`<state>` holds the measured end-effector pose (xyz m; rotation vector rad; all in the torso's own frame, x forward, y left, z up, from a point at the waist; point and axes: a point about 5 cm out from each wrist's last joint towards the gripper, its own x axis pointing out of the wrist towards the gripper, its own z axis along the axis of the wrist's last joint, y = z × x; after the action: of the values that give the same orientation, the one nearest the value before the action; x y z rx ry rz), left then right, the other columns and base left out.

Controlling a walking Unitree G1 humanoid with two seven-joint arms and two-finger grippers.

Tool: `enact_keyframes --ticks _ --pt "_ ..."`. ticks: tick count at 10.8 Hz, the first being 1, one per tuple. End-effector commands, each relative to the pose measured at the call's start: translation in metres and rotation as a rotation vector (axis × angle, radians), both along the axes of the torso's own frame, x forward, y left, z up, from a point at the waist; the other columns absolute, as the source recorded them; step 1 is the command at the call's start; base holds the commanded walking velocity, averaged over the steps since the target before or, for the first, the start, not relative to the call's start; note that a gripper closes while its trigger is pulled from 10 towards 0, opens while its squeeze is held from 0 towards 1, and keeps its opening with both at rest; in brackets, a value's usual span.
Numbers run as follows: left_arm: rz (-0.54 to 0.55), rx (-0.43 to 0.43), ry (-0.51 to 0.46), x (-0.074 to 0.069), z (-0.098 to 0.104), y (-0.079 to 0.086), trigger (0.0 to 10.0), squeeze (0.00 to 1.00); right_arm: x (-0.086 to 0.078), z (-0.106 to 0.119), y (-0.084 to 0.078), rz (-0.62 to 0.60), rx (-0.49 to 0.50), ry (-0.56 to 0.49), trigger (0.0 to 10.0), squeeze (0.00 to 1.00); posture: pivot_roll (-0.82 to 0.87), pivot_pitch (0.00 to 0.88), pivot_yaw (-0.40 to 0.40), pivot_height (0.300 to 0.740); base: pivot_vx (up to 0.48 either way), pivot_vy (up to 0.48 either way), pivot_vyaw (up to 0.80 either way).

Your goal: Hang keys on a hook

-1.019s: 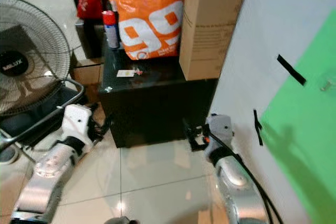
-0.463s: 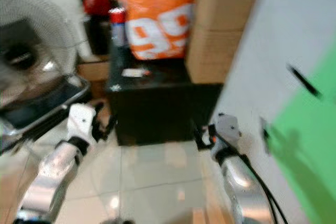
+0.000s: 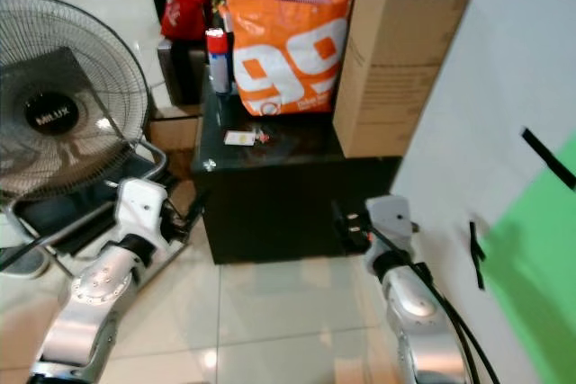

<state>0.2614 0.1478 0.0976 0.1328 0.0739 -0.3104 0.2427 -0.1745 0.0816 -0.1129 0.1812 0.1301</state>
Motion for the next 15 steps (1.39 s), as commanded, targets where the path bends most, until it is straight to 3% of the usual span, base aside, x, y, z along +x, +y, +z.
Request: enact_keyframes --ticks 1,15 --pt "0.019 0.022 -0.011 0.001 0.002 0.008 10.0 0.00 0.003 0.003 0.005 0.011 0.008 -0.012 10.0 1.00 -0.11 0.000 -0.022 0.740 0.379 0.000 0.00" --pt "0.004 0.004 0.003 0.001 0.001 0.007 10.0 0.00 -0.007 -0.004 0.001 -0.033 0.009 0.015 10.0 1.00 -0.12 0.000 0.002 0.740 0.382 0.000 0.00"
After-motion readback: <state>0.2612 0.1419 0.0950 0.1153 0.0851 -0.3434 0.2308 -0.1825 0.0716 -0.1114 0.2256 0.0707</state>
